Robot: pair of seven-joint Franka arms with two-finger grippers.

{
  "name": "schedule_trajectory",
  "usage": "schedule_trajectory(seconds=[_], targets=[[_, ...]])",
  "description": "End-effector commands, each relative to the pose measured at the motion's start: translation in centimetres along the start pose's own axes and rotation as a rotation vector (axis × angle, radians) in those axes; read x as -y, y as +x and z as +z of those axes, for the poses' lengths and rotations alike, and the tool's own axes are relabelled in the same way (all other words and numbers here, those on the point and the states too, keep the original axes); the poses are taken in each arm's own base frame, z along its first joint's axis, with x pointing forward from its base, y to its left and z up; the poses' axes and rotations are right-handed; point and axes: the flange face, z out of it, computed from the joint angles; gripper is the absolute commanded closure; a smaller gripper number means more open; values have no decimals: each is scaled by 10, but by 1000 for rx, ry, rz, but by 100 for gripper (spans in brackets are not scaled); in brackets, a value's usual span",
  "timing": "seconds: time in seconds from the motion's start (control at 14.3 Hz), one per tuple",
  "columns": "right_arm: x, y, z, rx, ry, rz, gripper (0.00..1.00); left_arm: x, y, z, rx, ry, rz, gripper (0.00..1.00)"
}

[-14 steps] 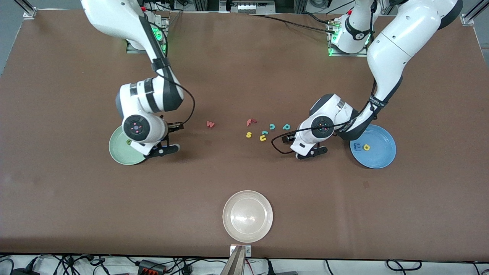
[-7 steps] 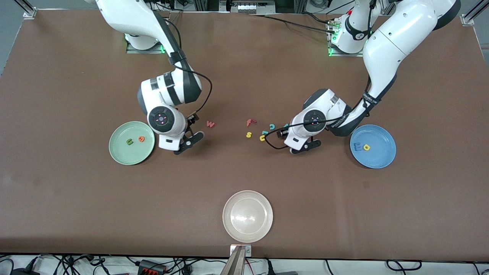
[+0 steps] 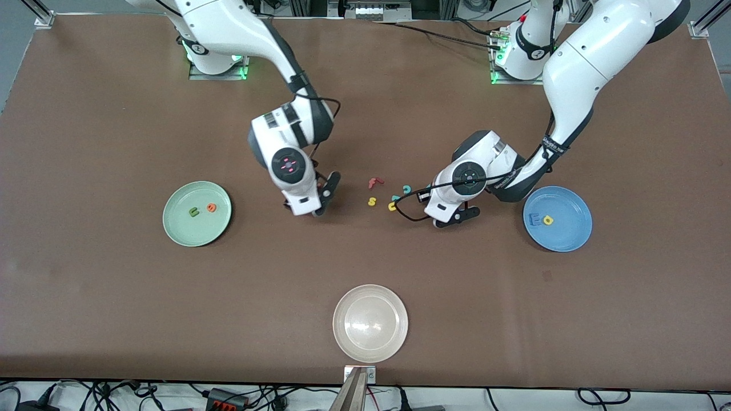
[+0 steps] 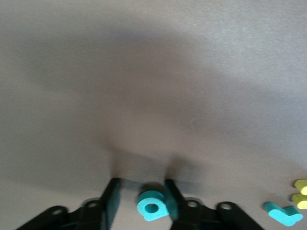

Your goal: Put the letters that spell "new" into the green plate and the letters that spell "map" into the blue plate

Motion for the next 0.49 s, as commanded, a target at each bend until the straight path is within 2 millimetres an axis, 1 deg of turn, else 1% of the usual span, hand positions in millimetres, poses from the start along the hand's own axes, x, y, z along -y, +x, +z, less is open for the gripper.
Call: schedule_trajectory(seconds=[0.0,0.07,0.14,0.21,0.35,0.42], targets=[[29,2,-7,-29,-14,-60,0,2,-1,5,-7,-12,9,77],[28,-7,-6,-40,-17,-51,0,2,-1,5,-8,-11,10,77],[28,-10,-10,-62,-35,-57,0,2,-1,4,-9,-12,10,77],[29,-12,-8,-78,-50,-58,0,2,-1,4,-9,-12,10,77],[29,-21,3,-126,-95,-51,0,2,0,3,-12,-12,10,77],[28,-26,6,-143,-109,-52,0,2,2,0,-16,-16,9,79]])
